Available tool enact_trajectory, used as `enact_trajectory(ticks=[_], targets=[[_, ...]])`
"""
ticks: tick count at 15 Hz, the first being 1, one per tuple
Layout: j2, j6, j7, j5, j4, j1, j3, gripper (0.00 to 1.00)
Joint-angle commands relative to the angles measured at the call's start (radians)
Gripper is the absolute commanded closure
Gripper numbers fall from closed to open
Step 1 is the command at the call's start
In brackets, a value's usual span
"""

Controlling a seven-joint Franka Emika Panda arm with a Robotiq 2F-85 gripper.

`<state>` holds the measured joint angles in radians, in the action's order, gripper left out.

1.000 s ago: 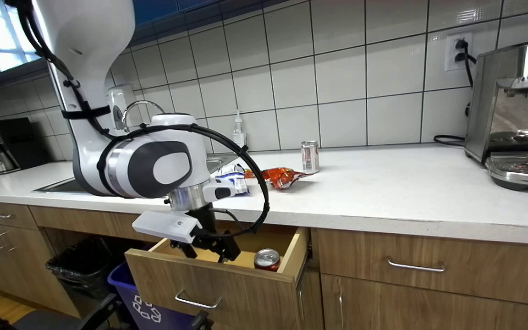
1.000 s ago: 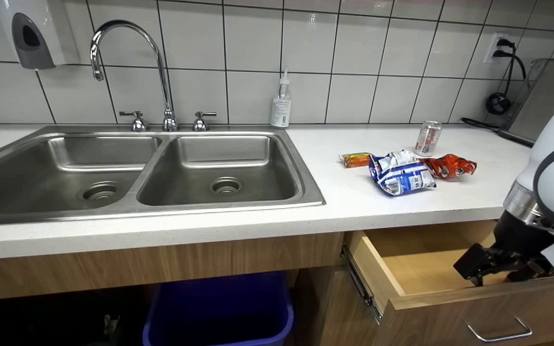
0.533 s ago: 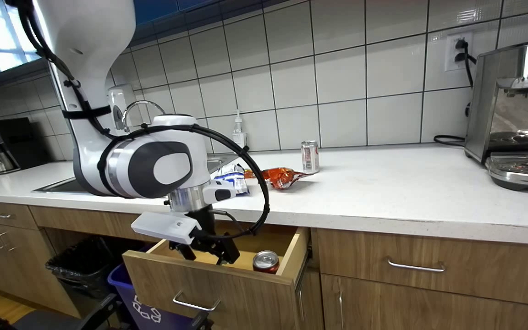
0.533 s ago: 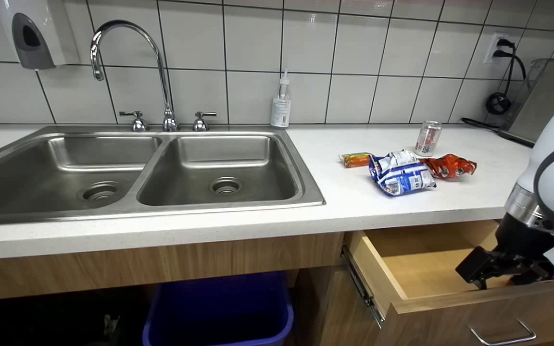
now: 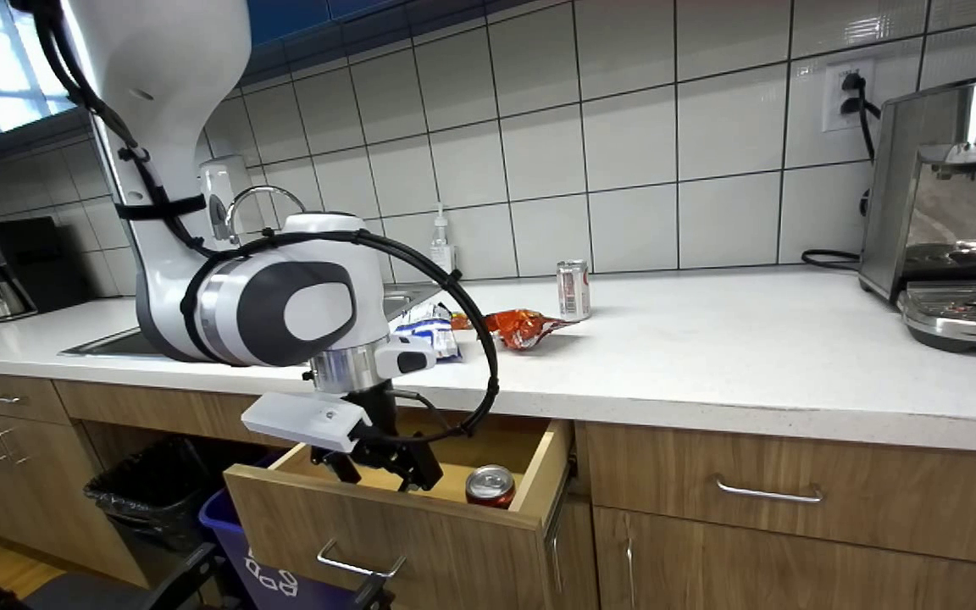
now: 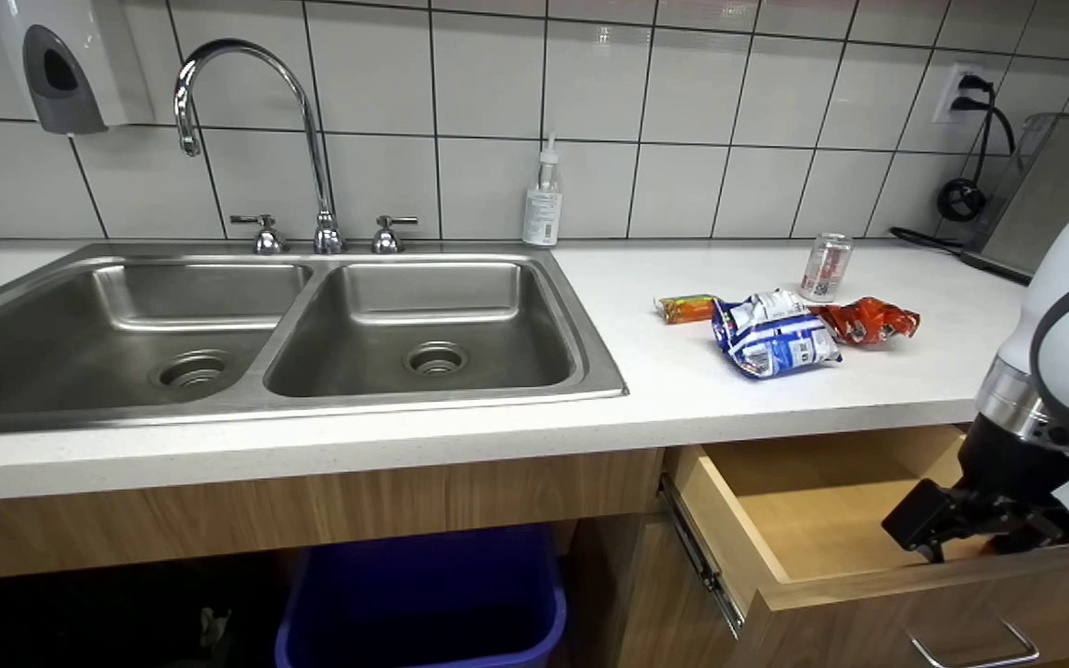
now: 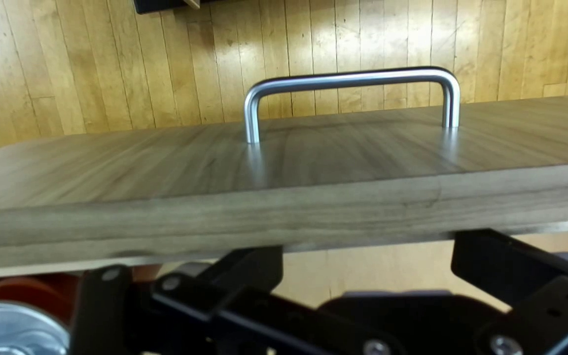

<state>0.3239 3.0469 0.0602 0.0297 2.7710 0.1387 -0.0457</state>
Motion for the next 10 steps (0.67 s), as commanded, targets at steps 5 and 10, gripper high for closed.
enact_trajectory(ticks=[5, 10], targets=[[-0.071, -0.071, 0.033, 0.015, 0.014, 0.038, -0.023, 0.00], [-0.154, -0.131, 0.080, 0.070, 0.012, 0.077, -0.063, 0.00]])
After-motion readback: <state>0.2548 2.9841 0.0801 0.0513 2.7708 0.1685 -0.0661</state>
